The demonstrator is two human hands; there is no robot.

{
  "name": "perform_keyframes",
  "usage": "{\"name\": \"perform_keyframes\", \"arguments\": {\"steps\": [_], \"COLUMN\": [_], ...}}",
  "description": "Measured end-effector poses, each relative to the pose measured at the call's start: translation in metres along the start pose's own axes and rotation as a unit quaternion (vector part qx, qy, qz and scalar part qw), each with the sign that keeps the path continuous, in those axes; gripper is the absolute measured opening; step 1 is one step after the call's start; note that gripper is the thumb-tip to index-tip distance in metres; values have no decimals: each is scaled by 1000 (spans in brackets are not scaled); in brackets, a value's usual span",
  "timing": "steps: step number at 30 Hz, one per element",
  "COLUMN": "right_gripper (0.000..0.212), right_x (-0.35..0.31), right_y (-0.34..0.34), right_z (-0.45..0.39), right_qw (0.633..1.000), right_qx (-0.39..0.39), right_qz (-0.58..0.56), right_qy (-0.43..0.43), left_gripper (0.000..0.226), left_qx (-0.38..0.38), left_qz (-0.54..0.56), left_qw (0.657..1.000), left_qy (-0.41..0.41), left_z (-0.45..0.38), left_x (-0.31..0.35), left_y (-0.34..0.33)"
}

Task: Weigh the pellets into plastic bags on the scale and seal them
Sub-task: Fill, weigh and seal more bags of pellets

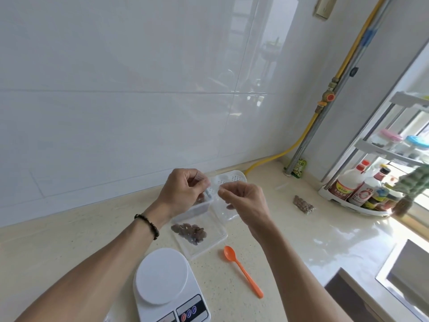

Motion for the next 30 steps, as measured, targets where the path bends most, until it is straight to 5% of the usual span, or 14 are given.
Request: {"name": "perform_keyframes", "arguments": {"steps": [7, 14, 19, 23, 26, 30], "right_gripper": [9, 14, 17, 23, 20, 32], "right_x": [-13, 10, 21, 23, 39, 88], "right_y": [6, 17, 34, 45, 50, 60], "right_z": [-6, -17, -29, -37, -42, -49], "right_qw": [994, 999, 997, 998, 997, 989], "right_qx": [25, 20, 51, 61, 8, -89], "right_qz": [92, -16, 65, 16, -45, 42], "right_qy": [58, -34, -9, -14, -56, -112], "left_gripper": [15, 14, 12, 13, 11, 11], "left_qx": [-35, 12, -75, -50, -30, 4], "left_qz": [-14, -27, -5, -28, 15, 101], "left_qw": [999, 999, 997, 998, 999, 993], "left_qy": [-22, -35, 18, -24, 2, 57], "left_z": [-2, -14, -20, -31, -40, -53], "left_x": [6, 10, 0, 3, -1, -9], "left_y": [-16, -12, -31, -48, -66, -96]}}
Point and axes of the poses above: each hand's wrist, its own z-axis away from the middle knuckle, its own y-axis out of the back of the hand, x = y × z, the point moved 9 cm from there along -z, towards the middle knuckle, and after that the axes turned 12 degrees about x, right-handed, at the moved point
